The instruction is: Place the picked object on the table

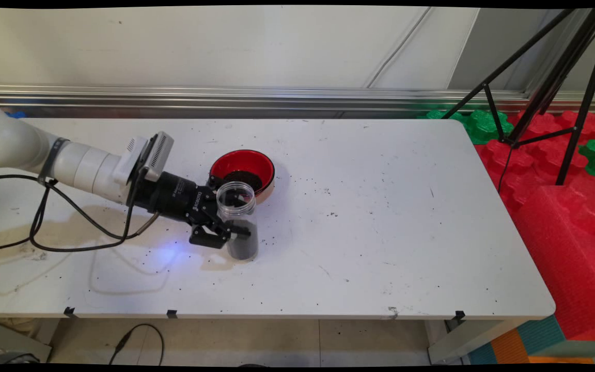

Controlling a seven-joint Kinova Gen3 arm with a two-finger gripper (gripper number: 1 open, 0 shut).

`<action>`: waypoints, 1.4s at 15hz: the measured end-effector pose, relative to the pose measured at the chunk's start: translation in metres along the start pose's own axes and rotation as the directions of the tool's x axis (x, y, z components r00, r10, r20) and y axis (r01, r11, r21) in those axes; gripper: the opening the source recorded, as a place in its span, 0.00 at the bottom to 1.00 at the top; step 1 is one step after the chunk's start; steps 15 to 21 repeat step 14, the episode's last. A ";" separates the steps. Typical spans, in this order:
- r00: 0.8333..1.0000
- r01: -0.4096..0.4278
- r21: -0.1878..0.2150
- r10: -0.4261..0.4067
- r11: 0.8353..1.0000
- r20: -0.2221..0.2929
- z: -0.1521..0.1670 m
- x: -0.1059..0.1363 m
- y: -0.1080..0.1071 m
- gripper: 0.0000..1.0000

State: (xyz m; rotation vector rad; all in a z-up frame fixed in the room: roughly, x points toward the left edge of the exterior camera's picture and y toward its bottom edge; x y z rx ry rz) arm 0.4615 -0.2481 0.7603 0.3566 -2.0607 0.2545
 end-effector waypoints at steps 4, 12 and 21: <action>1.000 -0.007 -0.007 0.007 1.000 0.004 0.006 -0.007 0.001 0.00; 1.000 -0.021 -0.014 0.021 1.000 0.008 0.012 -0.017 0.002 1.00; 1.000 -0.024 -0.015 0.024 1.000 0.008 0.013 -0.019 0.002 1.00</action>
